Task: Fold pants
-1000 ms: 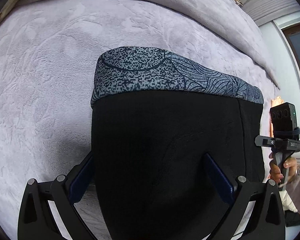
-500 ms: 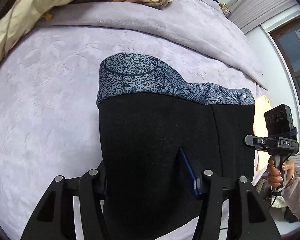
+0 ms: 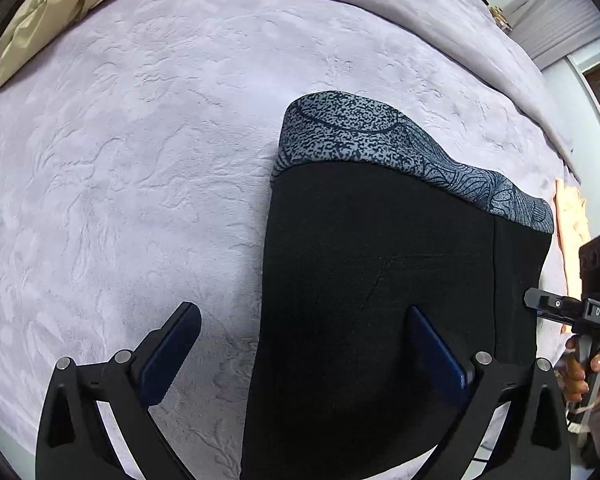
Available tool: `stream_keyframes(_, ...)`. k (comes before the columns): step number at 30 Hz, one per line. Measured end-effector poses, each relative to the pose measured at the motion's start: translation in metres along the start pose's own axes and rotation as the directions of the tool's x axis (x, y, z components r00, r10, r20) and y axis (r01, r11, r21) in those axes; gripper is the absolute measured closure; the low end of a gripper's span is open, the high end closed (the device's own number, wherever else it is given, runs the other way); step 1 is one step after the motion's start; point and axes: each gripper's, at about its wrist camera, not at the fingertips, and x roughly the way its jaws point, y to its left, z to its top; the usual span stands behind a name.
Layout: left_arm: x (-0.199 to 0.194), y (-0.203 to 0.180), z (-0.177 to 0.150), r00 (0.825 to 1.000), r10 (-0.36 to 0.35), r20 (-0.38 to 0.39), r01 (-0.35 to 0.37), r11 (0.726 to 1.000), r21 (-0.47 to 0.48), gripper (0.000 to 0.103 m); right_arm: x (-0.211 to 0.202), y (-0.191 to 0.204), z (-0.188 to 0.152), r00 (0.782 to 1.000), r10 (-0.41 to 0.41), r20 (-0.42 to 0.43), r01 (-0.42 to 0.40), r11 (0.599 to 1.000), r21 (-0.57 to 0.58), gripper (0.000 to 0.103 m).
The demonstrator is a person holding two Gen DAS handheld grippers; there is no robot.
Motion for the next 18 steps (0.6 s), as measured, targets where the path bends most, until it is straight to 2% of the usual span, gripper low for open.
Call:
stream_keyframes(4,-0.017,-0.009,-0.008,0.994,0.100,0.036,-0.101,0.994,0.036,0.000,-0.012,0.024,-0.008,0.986,-0.159,0.051,0.161,0.987,-0.023,0.039)
stream_keyframes(7,-0.034,-0.015,-0.018,0.986,0.158,0.057,-0.160,0.986,0.046,0.000,-0.024,0.032,-0.019,0.975,-0.210,0.073,0.212,0.977,-0.012,0.038)
stream_keyframes(11,-0.047,-0.032,-0.034,0.970,0.232,0.072,-0.237,0.969,0.070,0.000,-0.039,0.035,-0.041,0.954,-0.279,0.105,0.280,0.960,0.007,0.031)
stream_keyframes(14,-0.058,-0.040,-0.047,0.967,0.245,0.072,-0.251,0.964,0.091,0.000,-0.046,0.043,-0.057,0.937,-0.326,0.127,0.327,0.945,0.015,0.023)
stream_keyframes(16,-0.065,-0.038,-0.054,0.966,0.251,0.067,-0.256,0.962,0.094,0.000,-0.050,0.051,-0.066,0.926,-0.349,0.140,0.352,0.936,0.007,0.023)
stream_keyframes(17,-0.072,-0.028,-0.074,0.966,0.251,0.067,-0.257,0.962,0.095,0.000,-0.051,0.053,-0.070,0.921,-0.362,0.143,0.366,0.931,0.000,0.022)
stream_keyframes(18,-0.076,-0.042,-0.066,0.965,0.255,0.065,-0.260,0.961,0.092,0.000,-0.051,0.059,-0.073,0.914,-0.379,0.146,0.384,0.923,-0.007,0.020)
